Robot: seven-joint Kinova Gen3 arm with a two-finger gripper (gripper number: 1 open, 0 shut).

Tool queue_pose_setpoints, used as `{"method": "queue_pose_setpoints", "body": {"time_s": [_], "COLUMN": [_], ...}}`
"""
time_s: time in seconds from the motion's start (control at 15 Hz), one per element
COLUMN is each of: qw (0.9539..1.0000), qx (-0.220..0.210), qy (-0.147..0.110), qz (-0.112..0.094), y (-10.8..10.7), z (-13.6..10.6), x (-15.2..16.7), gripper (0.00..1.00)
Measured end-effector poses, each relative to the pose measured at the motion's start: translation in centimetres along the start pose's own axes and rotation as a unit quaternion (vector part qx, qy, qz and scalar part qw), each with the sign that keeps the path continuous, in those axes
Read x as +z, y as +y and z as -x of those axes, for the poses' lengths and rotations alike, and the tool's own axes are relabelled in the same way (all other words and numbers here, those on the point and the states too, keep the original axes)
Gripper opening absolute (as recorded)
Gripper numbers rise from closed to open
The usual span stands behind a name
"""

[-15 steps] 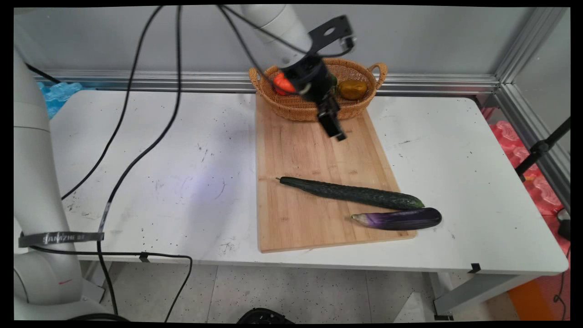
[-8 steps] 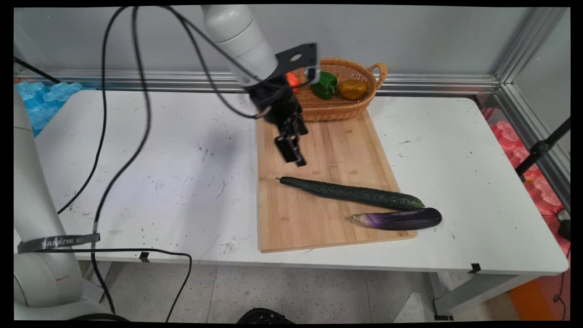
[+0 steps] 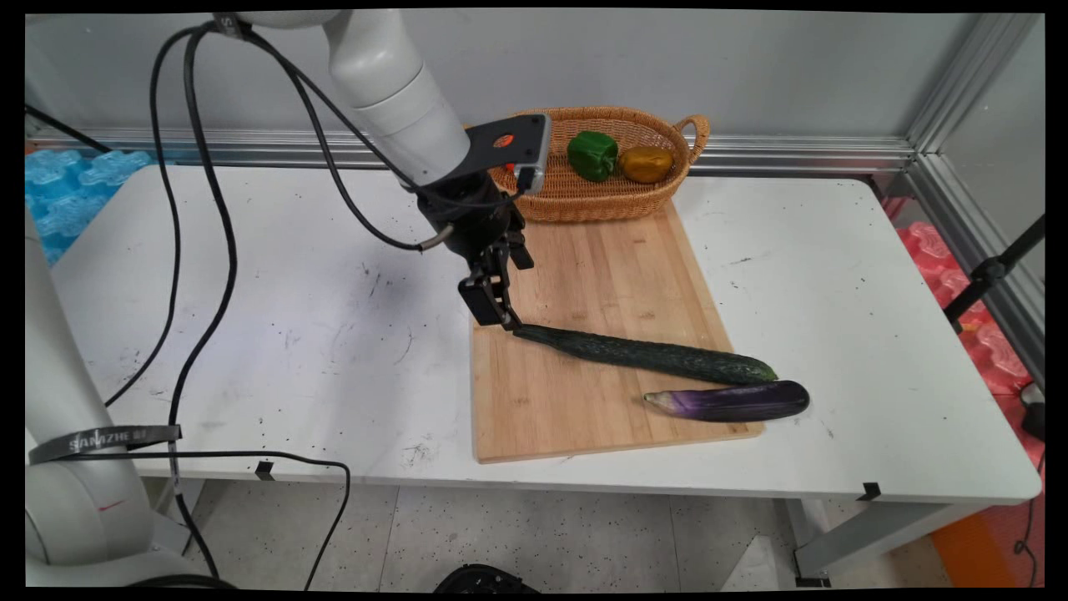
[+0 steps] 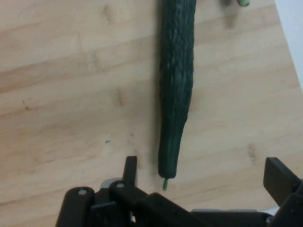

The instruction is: Pick up the cucumber from the cutting board

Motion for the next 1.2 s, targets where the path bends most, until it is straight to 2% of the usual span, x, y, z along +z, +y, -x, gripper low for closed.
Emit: {"method": "queue_pose_setpoints", "body": {"time_s": [0.53,1.2], "qw": [0.9992,0.9961], "qx": [0.001,0.020], "qy": [0.038,0.076], "qz": [-0.013,-0.039], "y": [1.0,0.9], "z": [-2.4,-4.9], "x": [2.6,8.7], "gripper": [1.00,1.00]}}
